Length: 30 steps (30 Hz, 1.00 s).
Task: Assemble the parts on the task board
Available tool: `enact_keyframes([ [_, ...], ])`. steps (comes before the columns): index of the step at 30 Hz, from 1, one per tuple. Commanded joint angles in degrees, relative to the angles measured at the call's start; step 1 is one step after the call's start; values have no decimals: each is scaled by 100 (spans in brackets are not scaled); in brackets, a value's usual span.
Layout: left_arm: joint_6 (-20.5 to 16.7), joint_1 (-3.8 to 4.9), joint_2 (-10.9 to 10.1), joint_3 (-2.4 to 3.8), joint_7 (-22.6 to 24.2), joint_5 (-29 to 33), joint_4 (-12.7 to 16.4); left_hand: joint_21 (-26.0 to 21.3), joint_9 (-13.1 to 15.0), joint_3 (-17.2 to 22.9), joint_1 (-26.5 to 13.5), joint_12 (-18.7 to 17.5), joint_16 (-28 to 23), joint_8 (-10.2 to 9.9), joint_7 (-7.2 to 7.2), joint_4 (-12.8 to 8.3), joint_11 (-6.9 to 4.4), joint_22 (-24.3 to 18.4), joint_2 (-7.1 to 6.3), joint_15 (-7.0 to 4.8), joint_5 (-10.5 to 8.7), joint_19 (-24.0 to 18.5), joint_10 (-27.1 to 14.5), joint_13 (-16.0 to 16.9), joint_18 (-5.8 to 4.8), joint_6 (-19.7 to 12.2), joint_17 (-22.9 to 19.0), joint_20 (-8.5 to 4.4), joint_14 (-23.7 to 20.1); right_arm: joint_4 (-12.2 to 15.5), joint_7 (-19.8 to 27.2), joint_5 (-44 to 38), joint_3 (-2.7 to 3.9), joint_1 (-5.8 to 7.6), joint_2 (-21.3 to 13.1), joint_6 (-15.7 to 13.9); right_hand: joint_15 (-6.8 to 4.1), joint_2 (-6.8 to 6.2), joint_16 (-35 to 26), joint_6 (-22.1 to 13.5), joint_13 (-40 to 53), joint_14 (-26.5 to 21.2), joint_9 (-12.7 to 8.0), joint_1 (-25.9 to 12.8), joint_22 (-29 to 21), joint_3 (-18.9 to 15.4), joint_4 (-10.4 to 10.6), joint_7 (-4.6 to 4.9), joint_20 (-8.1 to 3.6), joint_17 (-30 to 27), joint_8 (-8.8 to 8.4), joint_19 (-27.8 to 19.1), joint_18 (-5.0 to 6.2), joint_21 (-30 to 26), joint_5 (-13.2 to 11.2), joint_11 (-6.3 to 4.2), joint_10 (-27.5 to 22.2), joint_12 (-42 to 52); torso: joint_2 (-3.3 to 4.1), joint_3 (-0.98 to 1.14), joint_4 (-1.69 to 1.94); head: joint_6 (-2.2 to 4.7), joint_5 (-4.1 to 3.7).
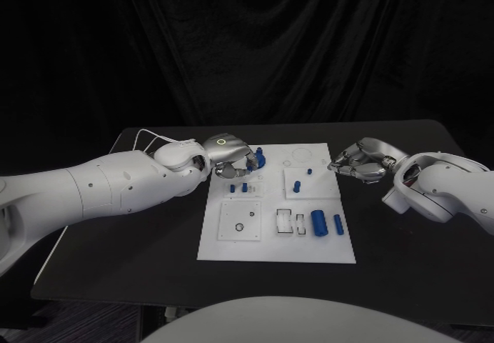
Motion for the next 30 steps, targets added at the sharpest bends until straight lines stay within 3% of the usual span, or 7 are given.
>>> enact_keyframes([
  [1,200,17,-56,-6,-90,-24,30,-13,-8,-9,39,-10,1,-39,-3,-13,-46,959,2,-1,-30,11,61,-11,-62,-22,-3,-9,23,7,-72,-19,5,-16,0,-7,16,-12,-22,10,502,221,9,-59,467,2,-23,7,0,140,18,-26,69,-14,30,8,-34,-21,-5,15,17,0,-20],
  [5,251,8,-112,-13,-127,-24,21,-42,-13,-19,28,-21,-19,-52,3,-6,-39,950,1,4,-59,-6,58,-13,-57,-35,-40,-8,5,4,-68,-19,5,-22,-3,-22,16,-16,-36,-4,482,214,7,-64,455,5,-27,9,0,118,11,-35,75,-40,31,8,-50,-33,-5,10,48,0,-32],
  [13,311,-26,-132,-17,-205,-24,-52,-57,-18,-29,23,-25,-31,-63,5,-8,-35,947,-9,7,-70,-14,70,-13,-55,-46,-62,-7,-6,-14,-69,-19,4,-28,8,-18,15,-17,-24,-14,485,218,5,-64,459,8,-30,9,0,137,6,-32,73,-33,32,9,-48,-31,12,-22,31,0,-7],
  [21,365,-50,-65,-18,-288,-24,-194,-72,-23,-31,23,-27,-42,-74,8,-8,-30,943,-9,10,-80,-23,84,-13,-53,-57,-80,-5,-16,-24,-73,-19,4,-40,25,7,15,-16,-21,-16,481,220,5,-65,461,10,-31,10,0,142,5,-31,72,-30,33,9,-51,-34,1,-9,16,0,11],
  [30,346,-163,97,-17,-306,-24,-424,-80,-27,-32,22,-29,-43,-82,11,-7,-26,941,-5,13,-90,-27,94,-13,-52,-65,-80,-4,-17,-26,-70,-19,5,-52,29,18,15,-16,-21,-16,481,220,5,-65,461,10,-31,10,0,142,5,-31,72,-30,33,9,-51,-34,13,-9,-8,0,32],
])
